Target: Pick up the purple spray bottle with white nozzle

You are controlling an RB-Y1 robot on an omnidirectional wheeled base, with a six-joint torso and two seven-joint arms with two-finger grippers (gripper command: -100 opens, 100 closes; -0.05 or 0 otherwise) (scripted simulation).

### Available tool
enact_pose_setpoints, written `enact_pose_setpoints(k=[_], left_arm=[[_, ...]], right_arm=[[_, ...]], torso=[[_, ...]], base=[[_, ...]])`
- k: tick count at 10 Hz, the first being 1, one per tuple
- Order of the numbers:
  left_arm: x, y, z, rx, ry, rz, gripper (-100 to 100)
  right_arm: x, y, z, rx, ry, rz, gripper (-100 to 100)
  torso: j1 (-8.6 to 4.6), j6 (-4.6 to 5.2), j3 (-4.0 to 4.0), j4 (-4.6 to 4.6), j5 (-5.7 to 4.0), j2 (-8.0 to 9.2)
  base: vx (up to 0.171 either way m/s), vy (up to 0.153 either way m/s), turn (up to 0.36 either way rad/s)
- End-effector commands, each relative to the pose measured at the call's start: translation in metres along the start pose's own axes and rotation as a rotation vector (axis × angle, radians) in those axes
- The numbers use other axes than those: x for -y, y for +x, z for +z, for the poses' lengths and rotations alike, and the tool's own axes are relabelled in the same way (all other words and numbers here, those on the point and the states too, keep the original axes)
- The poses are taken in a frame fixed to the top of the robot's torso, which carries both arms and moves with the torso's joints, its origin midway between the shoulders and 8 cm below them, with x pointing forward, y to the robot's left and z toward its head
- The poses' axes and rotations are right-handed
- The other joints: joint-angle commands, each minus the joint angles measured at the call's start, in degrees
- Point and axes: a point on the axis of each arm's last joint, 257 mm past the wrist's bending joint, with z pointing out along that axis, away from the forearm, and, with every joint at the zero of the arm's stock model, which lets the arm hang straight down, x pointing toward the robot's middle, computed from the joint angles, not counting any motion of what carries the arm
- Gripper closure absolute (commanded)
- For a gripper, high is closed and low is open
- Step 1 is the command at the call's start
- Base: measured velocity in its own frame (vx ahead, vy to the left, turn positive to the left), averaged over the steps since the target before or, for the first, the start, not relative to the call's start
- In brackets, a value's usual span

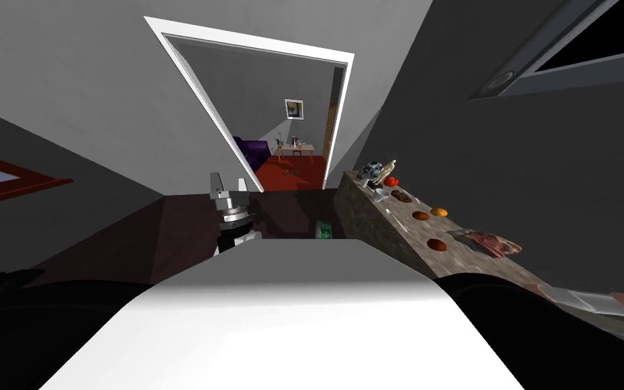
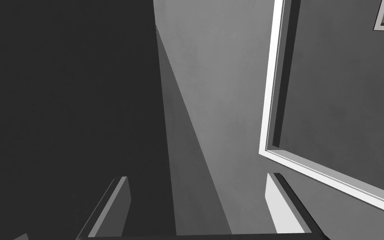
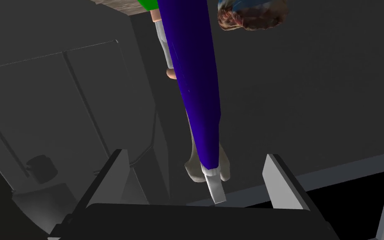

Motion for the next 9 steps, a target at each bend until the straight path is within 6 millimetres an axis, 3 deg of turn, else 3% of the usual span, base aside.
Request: enact_pose_setpoints(k=[1,3,4,7,9], left_arm=[[0.0,0.0,0.0,0.0,0.0,0.0,0],[0.0,0.0,0.0,0.0,0.0,0.0,0],[0.0,0.0,0.0,0.0,0.0,0.0,0],[0.0,0.0,0.0,0.0,0.0,0.0,0],[0.0,0.0,0.0,0.0,0.0,0.0,0]], right_arm=[[0.027,-0.004,-0.008,-0.007,0.058,-0.049,-100],[0.067,-0.008,-0.019,-0.022,0.145,-0.107,-100],[0.067,-0.008,-0.019,-0.023,0.145,-0.111,-100],[0.113,-0.013,-0.036,-0.047,0.244,-0.179,-100],[0.131,-0.015,-0.044,-0.059,0.285,-0.205,-100]], torso=[[0.0,0.0,0.0,0.0,0.0,0.0],[-0.17,-0.03,0.01,0.0,-0.03,0.01],[-0.11,0.0,0.0,0.0,-0.02,0.01],[-0.13,-0.02,0.07,0.02,-0.02,0.12],[-0.09,-0.01,0.09,0.04,-0.01,0.17]], base=[[0.097,-0.006,0.091],[0.105,-0.031,0.161],[0.066,-0.022,0.047],[0.071,-0.03,0.107],[0.049,-0.027,0.082]])
